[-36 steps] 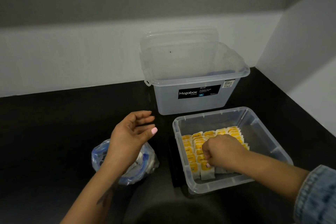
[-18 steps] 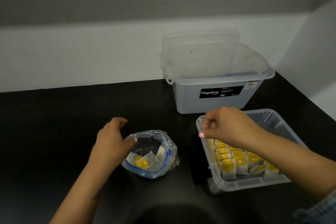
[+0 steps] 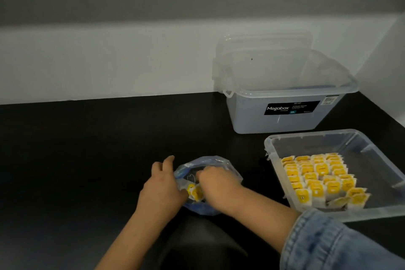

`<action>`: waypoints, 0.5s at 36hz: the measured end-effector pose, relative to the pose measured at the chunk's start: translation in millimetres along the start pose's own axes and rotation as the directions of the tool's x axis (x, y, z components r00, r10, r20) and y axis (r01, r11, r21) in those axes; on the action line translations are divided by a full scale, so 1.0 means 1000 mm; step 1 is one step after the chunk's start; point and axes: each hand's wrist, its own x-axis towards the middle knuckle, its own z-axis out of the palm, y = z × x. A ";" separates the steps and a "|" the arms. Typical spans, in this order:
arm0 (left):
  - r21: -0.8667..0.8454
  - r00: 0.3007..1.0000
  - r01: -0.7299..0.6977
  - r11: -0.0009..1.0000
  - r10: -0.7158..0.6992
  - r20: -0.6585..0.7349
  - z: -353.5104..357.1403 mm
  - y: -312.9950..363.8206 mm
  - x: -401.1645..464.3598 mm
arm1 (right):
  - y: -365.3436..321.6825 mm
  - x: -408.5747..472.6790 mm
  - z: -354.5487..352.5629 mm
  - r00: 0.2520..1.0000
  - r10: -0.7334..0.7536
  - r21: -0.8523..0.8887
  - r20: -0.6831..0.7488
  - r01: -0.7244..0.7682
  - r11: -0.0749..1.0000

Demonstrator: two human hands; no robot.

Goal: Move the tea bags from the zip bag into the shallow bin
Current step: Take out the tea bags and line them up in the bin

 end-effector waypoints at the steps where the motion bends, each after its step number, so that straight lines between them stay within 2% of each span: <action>1: 0.001 1.000 -0.012 1.000 0.012 0.003 0.001 -0.001 -0.002 | -0.003 0.003 -0.001 1.000 0.011 0.018 0.028 -0.012 1.000; 4: -0.006 0.999 -0.038 0.999 0.038 0.015 0.002 -0.003 -0.004 | -0.005 0.007 0.005 0.999 -0.029 0.006 0.044 0.028 1.000; 8: -0.001 0.998 -0.065 0.998 0.065 0.021 0.004 -0.004 -0.005 | -0.003 0.014 0.015 0.986 -0.101 0.014 -0.135 0.104 0.994; 11: -0.004 0.997 -0.066 0.998 0.067 0.027 0.005 -0.006 -0.003 | -0.006 0.018 0.014 0.994 -0.057 0.032 -0.094 0.061 0.998; 16: -0.029 0.996 -0.085 0.996 0.086 0.020 0.004 -0.009 -0.002 | -0.003 0.026 0.033 0.949 -0.076 0.101 -0.305 0.112 0.989; 18: -0.033 0.995 -0.095 0.995 0.095 0.018 0.004 -0.009 -0.002 | -0.004 0.022 0.027 0.967 -0.031 0.156 -0.253 0.072 0.985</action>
